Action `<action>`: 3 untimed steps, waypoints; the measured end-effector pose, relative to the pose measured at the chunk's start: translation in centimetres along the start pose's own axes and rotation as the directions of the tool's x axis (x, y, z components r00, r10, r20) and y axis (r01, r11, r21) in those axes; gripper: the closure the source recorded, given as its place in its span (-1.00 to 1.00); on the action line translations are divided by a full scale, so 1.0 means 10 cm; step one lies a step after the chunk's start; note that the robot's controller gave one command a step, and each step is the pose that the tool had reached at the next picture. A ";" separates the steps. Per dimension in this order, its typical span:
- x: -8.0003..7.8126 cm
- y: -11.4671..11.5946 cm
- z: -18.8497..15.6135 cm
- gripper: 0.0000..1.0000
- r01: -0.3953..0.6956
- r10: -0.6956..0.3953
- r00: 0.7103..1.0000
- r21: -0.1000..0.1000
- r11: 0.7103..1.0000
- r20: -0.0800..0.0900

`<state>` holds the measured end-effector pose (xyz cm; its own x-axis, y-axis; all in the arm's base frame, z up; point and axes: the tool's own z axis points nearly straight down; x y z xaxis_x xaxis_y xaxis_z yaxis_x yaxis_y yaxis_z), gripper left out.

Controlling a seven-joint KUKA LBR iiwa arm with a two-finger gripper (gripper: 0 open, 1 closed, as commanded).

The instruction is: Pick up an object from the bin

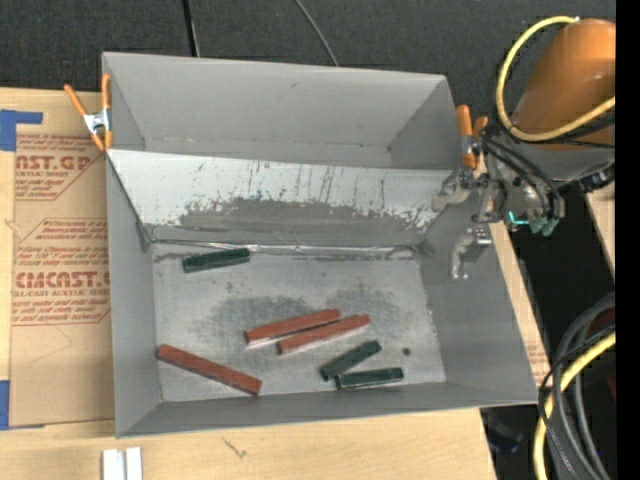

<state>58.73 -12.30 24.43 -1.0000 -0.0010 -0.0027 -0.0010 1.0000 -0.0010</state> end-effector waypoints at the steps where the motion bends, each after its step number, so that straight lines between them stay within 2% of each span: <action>1: 0.12 0.11 0.50 -1.00 0.071 -0.071 0.997 0.000 0.997 0.004; 2: 0.04 0.19 1.08 -1.00 0.068 -0.068 0.998 0.000 0.998 0.004; 3: 0.19 0.68 1.69 1.00 0.188 -0.188 0.982 0.002 0.982 0.012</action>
Offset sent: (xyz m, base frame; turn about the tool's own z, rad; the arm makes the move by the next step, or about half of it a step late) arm 0.0028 0.0240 -0.1438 -0.0450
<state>56.86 -5.49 7.56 -0.9819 -0.1889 -0.0144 -0.1888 0.9820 -0.0040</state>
